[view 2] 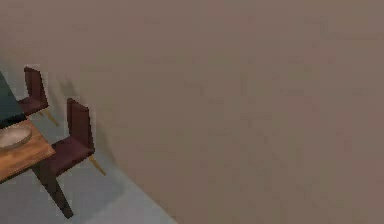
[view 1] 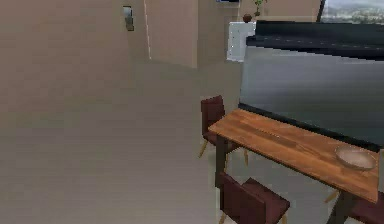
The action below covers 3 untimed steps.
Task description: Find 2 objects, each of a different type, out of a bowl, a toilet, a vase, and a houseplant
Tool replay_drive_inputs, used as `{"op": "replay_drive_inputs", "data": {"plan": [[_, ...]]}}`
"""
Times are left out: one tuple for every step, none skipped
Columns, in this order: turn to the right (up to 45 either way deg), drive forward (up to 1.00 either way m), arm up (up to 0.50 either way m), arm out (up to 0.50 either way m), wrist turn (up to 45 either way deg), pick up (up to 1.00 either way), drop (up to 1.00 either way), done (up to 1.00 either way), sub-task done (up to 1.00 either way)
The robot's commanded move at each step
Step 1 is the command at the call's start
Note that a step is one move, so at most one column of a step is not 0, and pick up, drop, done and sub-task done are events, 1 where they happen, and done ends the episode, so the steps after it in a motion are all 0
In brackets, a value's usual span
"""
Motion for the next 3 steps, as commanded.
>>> {"op": "replay_drive_inputs", "data": {"plan": [[-27.0,0.00,0.00,0.00,0.0,0.00,0.00,0.00,0.00],[0.0,0.80,0.00,0.00,0.0,0.00,0.00,0.00,0.00],[24.0,0.00,0.00,0.00,0.0,0.00,0.00,0.00,0.00]]}}
